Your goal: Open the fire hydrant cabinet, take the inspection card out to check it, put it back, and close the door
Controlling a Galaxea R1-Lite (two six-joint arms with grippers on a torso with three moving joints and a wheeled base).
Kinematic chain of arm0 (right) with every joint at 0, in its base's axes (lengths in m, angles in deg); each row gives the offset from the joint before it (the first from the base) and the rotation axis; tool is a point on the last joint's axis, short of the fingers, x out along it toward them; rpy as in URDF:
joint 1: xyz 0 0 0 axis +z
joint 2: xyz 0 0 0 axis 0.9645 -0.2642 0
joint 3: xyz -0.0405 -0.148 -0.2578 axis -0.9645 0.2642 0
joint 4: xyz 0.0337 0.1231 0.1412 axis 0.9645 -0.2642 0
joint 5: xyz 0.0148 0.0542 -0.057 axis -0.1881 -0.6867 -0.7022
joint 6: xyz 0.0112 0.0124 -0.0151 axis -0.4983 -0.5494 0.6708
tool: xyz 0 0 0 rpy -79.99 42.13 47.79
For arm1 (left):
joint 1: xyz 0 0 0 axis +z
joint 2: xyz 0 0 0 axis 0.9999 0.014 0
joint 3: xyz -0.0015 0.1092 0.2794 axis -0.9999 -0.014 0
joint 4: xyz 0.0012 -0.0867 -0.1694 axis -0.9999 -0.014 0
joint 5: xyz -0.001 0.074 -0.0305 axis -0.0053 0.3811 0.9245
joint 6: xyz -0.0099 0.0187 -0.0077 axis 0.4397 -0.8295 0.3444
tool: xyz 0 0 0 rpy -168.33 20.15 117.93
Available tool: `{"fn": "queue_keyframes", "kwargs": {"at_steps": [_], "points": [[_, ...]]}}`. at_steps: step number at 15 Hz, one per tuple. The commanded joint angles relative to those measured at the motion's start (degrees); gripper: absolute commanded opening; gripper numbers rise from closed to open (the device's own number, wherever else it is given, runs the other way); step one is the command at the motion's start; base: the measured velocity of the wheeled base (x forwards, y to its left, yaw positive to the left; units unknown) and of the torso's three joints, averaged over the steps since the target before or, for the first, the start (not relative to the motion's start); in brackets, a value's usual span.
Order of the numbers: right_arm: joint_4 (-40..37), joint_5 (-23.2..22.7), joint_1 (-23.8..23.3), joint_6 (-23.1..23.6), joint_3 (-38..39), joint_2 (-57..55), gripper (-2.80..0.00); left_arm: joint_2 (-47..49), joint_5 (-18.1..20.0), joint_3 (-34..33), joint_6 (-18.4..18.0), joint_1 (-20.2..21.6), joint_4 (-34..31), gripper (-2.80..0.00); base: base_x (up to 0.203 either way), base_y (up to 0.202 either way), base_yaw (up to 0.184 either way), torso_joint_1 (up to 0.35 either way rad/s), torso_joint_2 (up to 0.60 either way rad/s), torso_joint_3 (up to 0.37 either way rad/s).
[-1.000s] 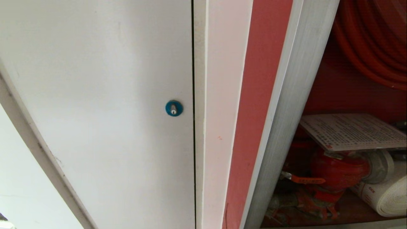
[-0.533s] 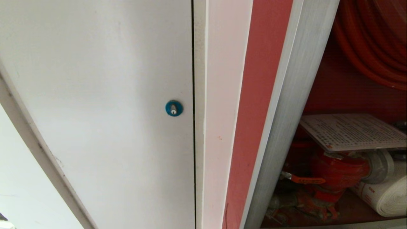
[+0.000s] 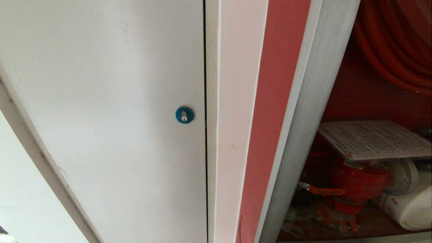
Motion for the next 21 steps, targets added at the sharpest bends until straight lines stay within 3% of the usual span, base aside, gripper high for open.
{"fn": "queue_keyframes", "kwargs": {"at_steps": [1, 4, 8, 11, 17, 21], "points": [[0.01, 0.02, 0.02, -0.02, 0.0, 0.1, -2.8, -0.01, 0.02, -0.44, -0.02, -0.03, 0.04, -2.8, 0.0, 0.0, 0.0, 0.0, 0.0, 0.0], [-0.72, 0.37, 0.02, 0.32, -1.9, 0.09, -2.8, -0.01, 0.02, -0.44, -0.02, 0.02, 0.04, -2.8, 0.0, 0.0, 0.0, 0.0, 0.0, 0.0], [-6.26, -0.81, 0.02, 2.06, -13.85, -3.26, -2.8, -0.01, 0.02, -0.43, 0.01, 0.02, 0.04, -2.8, 0.0, 0.0, 0.0, 0.0, 0.0, 0.0], [-7.21, -5.51, 0.07, 11.13, -21.37, -9.76, -2.8, -0.01, 0.02, -0.44, 0.03, 0.02, 0.04, -2.8, 0.0, 0.0, 0.0, 0.0, 0.0, 0.0], [-7.89, -21.81, 0.11, 28.66, -28.76, -24.05, -2.8, -0.01, 0.02, -0.44, 0.03, 0.02, 0.02, -2.8, 0.0, 0.0, 0.0, 0.0, 0.0, 0.0], [-7.9, -24.77, 0.43, 38.39, -31.12, -33.17, -2.8, -0.01, 0.02, -0.41, 0.03, 0.02, 0.01, -2.8, 0.0, 0.0, 0.0, 0.0, 0.0, 0.0]]}}
